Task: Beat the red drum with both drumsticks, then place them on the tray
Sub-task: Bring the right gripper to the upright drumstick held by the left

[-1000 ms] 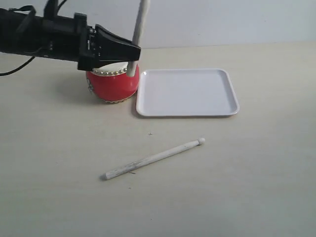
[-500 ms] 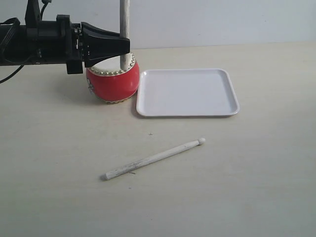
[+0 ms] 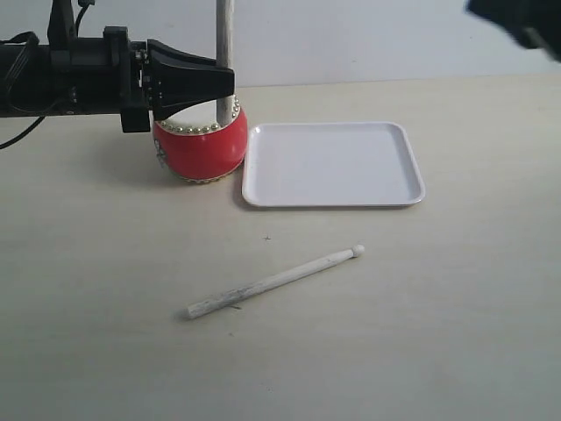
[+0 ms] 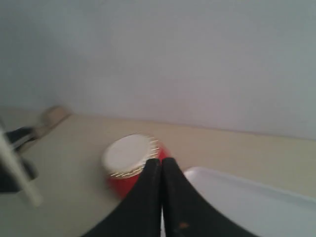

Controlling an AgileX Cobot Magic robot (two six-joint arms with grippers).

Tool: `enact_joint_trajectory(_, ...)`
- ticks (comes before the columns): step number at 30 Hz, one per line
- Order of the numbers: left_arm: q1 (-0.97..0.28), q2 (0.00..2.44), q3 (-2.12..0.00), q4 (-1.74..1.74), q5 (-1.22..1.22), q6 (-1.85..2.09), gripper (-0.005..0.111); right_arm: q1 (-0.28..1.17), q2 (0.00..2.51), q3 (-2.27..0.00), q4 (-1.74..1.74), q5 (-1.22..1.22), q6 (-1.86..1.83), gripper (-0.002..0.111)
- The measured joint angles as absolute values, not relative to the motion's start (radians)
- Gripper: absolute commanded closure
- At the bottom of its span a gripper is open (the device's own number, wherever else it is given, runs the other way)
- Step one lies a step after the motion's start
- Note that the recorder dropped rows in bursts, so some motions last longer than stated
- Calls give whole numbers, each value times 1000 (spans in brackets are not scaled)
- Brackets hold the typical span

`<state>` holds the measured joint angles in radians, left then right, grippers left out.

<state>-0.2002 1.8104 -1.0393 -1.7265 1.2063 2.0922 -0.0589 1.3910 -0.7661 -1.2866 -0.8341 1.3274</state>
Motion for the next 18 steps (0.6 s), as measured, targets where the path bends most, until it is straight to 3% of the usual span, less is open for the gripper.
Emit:
enact_joint_trajectory(3,-200,1810,-1039,-1726,1206,2092,107,-59,1600,-873,-1341,-1103,1313,108)
enact_joint_trajectory(8,-200,1810,-1039,-1726,1206,2092,107,-26,1781,-993,-1395,-1181,1202,103)
enact_joint_trajectory(17,-200,1810,-1039,-1726,1206,2092,107,126,1821,-1051,-1409,-1209,1043,42)
enact_joint_trajectory(18,-200,1810,-1039,-1726,1206,2092,107,149,1821,-1051,-1409,-1211,1038,40)
